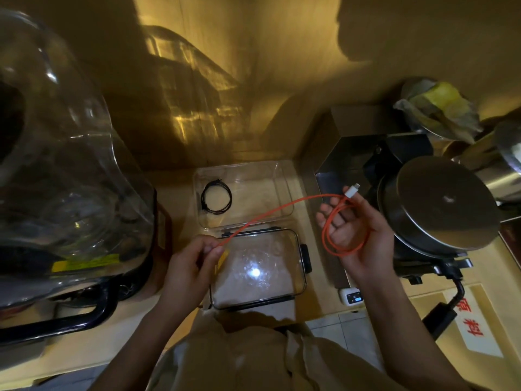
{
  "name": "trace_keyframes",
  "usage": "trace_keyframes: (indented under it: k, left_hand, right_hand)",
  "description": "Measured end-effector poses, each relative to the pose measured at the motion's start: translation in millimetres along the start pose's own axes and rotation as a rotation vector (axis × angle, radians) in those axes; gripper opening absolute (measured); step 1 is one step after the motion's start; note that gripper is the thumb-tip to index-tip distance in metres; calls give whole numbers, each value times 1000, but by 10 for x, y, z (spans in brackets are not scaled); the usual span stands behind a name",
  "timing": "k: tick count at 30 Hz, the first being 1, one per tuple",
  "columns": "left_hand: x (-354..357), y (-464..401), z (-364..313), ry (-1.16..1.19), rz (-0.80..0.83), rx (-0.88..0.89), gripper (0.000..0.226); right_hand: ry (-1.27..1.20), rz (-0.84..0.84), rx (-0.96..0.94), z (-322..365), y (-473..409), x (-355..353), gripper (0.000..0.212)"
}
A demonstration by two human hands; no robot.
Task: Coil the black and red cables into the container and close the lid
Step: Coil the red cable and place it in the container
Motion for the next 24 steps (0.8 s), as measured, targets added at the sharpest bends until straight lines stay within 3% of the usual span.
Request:
trace_keyframes:
  k: [4,8,16,24]
  left_hand:
    - [-40,-10,-89,-36,33,69,17]
    - [-50,6,-185,-170,155,249,17]
    - [-51,-39,-485,-266,200,517,21]
    - [0,-64,-735,-180,239,583,23]
  right_hand:
    - [10,-24,-3,-4,-16,-8,26]
    - [0,-45,-5,0,-19,-27,30]
    - [21,-82,-5,-36,-12,-53,30]
    - [19,-16,28,-101,-73,-108,33]
Point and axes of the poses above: each hand's wrist, its own y-axis away from the middle knuckle, its own x-axis out of the palm, z = x × y, the point moved 3 cm from there along -y, towards the middle knuckle, and after that the axes turned 6 degrees about -z, right-handed, at the moved point
